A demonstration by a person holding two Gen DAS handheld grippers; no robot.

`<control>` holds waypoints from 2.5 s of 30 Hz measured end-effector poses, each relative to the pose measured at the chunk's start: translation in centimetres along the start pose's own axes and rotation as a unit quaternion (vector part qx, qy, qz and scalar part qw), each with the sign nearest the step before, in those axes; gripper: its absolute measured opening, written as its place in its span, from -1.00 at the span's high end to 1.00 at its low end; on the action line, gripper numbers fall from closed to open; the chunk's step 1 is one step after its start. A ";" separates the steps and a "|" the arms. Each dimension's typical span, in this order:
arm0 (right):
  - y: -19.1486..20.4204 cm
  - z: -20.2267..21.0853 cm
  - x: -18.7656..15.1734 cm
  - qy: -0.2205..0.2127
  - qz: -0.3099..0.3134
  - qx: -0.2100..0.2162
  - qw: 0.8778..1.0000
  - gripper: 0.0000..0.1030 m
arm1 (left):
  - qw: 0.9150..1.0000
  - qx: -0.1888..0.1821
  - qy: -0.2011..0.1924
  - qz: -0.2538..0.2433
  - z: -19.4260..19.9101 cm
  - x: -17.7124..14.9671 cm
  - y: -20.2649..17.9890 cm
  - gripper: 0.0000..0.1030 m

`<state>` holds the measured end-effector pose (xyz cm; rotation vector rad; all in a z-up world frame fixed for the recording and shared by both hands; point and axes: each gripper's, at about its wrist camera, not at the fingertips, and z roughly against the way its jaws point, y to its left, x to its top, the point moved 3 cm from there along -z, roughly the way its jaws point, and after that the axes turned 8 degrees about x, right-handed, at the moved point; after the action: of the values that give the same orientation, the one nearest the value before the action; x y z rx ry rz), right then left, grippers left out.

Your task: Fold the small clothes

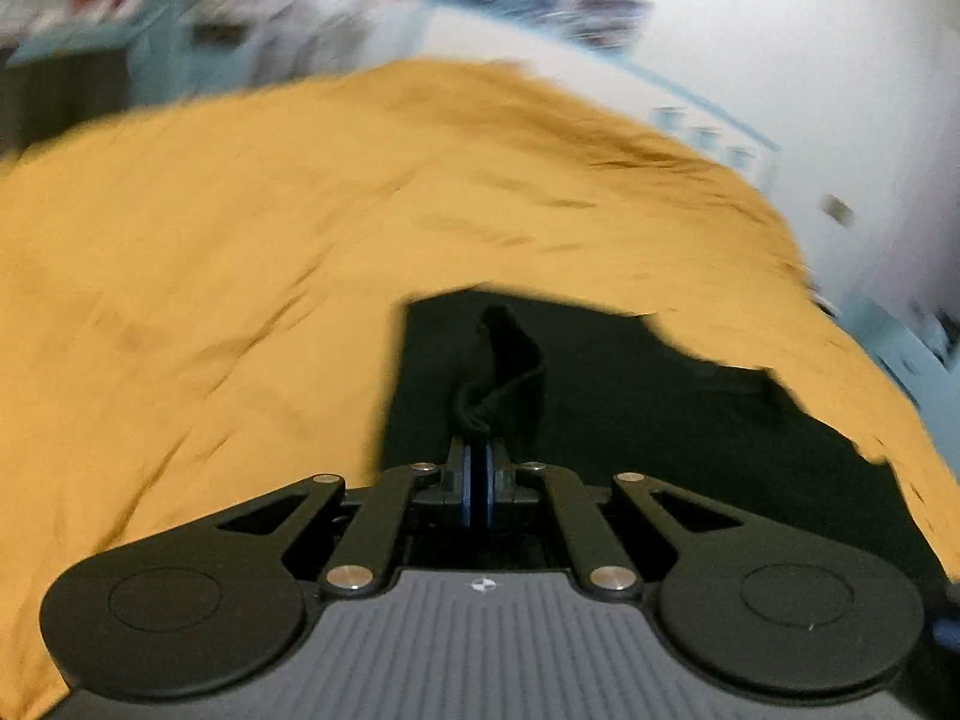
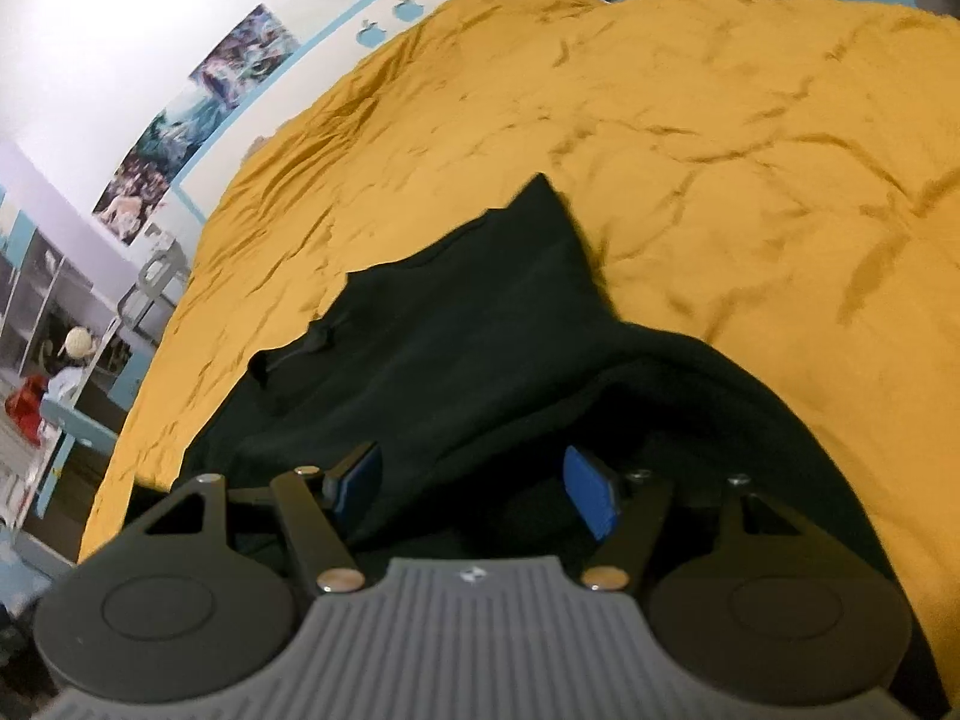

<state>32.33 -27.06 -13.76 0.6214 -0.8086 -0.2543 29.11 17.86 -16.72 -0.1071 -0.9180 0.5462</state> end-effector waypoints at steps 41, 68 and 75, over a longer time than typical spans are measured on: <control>3.3 0.1 5.5 -0.063 0.031 0.048 0.996 0.28 | 0.978 -0.153 0.098 0.100 -3.8 3.1 -1.2 0.33; 1.2 -3.1 8.8 -0.024 0.067 0.000 0.997 0.17 | 0.982 -0.144 0.118 0.011 1.3 2.1 -0.1 0.17; 3.1 9.9 -0.9 0.042 0.122 0.066 0.989 0.01 | 0.974 -0.188 0.126 -0.018 13.0 -3.1 3.0 -0.05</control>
<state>24.35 -28.30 -7.22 0.6467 -0.8166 0.0483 16.33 17.09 -11.96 -0.4919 -0.7631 0.3102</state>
